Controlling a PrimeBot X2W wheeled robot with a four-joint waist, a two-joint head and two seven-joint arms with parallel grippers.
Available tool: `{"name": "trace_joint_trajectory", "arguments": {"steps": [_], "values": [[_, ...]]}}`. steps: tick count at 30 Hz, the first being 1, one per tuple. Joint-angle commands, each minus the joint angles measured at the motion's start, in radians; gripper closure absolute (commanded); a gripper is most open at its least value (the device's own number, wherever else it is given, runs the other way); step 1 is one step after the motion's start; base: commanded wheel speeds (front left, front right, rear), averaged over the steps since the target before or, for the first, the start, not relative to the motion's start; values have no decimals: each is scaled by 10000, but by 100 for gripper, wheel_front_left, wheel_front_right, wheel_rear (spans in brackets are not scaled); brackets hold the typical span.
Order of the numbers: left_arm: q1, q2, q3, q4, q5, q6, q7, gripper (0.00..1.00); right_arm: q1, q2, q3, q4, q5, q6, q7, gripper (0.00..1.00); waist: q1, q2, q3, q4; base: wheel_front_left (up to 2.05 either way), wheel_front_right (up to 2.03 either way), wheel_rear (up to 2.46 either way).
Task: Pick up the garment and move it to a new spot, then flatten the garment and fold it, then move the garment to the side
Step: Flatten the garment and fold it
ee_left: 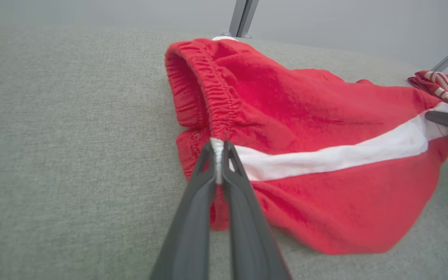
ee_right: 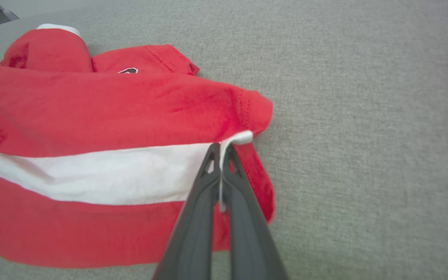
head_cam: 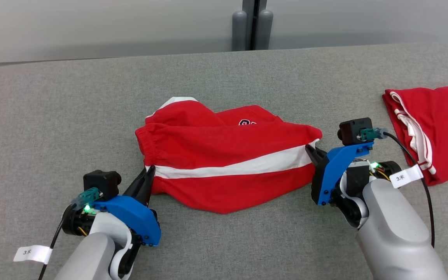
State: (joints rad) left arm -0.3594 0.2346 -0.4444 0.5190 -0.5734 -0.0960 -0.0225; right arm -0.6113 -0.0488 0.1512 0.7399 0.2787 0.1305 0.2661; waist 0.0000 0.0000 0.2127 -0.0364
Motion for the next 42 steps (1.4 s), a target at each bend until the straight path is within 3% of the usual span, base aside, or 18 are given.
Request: {"name": "trace_joint_trajectory", "arguments": {"steps": [1,6,9,16,17,18,20,22,25,27,32,33,37,42], "values": [[-54,51,49,-69,-60,56,-89,100,-146,-20,48,64,-89,6,-92,100,0,0,-57,-25,0,0,0],[189,71,273,-484,-292,61,-442,100,95,-24,83,-439,156,6,-422,100,0,0,-342,-69,0,0,0],[415,67,460,-1197,-695,-37,-523,100,538,-85,18,-1337,287,6,-497,100,0,0,-567,-74,0,0,0],[1089,722,1025,-4384,-2011,-43,564,100,2245,-679,-839,-5807,324,6,474,100,0,0,-838,-196,0,0,0],[1089,722,1025,-4384,-2011,-43,564,100,2245,-679,-839,-5807,324,6,474,100,0,0,-838,-196,0,0,0],[1241,982,1274,-5449,-2466,113,1124,100,2720,-707,-1217,-7340,258,6,943,100,0,0,-815,-251,0,0,0],[1292,1201,1535,-6428,-2955,336,1711,100,3086,-754,-1460,-8672,181,6,1434,100,0,0,-745,-295,0,0,0],[1226,1070,1830,-7198,-3842,517,2226,100,3272,-734,-1671,-9632,209,6,1846,100,0,0,-652,-320,0,0,0],[606,1405,2077,-7593,-4274,717,2924,100,2996,-808,-1769,-10362,162,6,2348,100,0,0,-405,-329,0,0,0],[352,1357,2122,-7508,-4455,786,3099,100,2689,-833,-1735,-10396,255,6,2424,100,0,0,-304,-348,0,0,0],[-1843,1348,2565,-5561,-4663,1139,3494,100,-268,-1490,-568,-8516,391,6,1751,100,0,0,633,-648,0,0,0],[-1843,1348,2565,-5561,-4663,1139,3494,100,-268,-1490,-568,-8516,391,6,1751,100,0,0,633,-648,0,0,0],[-3632,1380,2707,-4087,-4077,1082,2938,100,-2738,-1699,428,-6460,204,4,134,100,0,0,1285,-836,0,0,0],[-5590,1228,2979,-2485,-3558,861,1793,100,-5224,-1624,956,-4154,-298,1,-2361,100,0,0,1456,-948,0,0,0]]}}
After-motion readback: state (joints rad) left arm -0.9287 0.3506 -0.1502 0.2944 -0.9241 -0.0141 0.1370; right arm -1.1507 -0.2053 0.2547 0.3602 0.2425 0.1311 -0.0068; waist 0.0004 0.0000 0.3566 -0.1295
